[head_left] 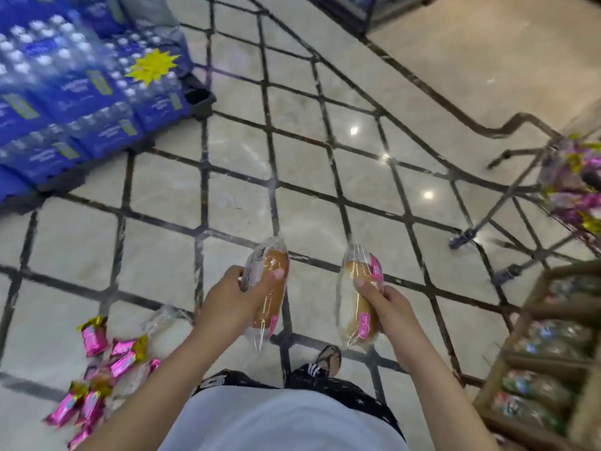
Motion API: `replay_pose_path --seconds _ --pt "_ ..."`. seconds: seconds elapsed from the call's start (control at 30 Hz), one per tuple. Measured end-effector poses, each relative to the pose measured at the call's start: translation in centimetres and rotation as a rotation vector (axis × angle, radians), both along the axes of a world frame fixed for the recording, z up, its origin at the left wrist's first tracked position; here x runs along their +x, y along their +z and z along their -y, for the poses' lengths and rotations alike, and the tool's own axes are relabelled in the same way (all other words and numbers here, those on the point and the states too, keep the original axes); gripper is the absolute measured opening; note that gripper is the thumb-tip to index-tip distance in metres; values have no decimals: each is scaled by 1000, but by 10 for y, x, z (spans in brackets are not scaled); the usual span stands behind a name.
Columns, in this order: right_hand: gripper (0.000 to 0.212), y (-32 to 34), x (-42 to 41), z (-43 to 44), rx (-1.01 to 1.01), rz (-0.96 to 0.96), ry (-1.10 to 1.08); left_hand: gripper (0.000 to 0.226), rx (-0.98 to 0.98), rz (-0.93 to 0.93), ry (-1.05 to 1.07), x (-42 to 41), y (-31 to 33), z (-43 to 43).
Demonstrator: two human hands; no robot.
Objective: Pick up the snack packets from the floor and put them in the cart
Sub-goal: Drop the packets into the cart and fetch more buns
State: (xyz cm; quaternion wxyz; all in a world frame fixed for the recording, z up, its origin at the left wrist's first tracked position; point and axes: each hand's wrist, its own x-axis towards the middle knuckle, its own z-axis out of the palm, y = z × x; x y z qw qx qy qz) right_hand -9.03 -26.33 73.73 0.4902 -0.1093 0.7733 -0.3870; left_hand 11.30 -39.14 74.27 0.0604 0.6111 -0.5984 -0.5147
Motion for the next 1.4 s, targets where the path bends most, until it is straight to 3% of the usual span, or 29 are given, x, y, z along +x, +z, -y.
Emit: replay_pose_path --seconds 0.13,0.2,0.33,0.5,0.63,0.7,1.0,1.1,1.4 --pt "40 11 -84 -44 -27 -9 -146 70 5 -61 -143 -103 0 -22" --pt "50 15 -124 -69 -30 -39 -206 72 4 -86 -211 -152 2 -35" --pt "55 14 -188 -119 2 -69 -368 55 -16 -61 -339 -235 7 -60" --pt "60 9 -239 -161 -46 1 -541 62 3 -16 -526 -312 10 -73" --pt "59 1 -281 -159 -58 55 -624 75 -1 -12 -678 -372 8 -65" --pt "49 0 -305 -148 -58 65 -662 76 -6 -20 -735 -404 6 -55" --pt "43 9 -444 -75 -51 47 -774 56 5 -38 -901 -568 14 14" --pt "46 18 -483 -61 -79 25 -851 62 72 -69 -910 -620 16 32" --pt "51 5 -591 -106 -56 55 -1013 51 90 20 -1071 -779 9 0"
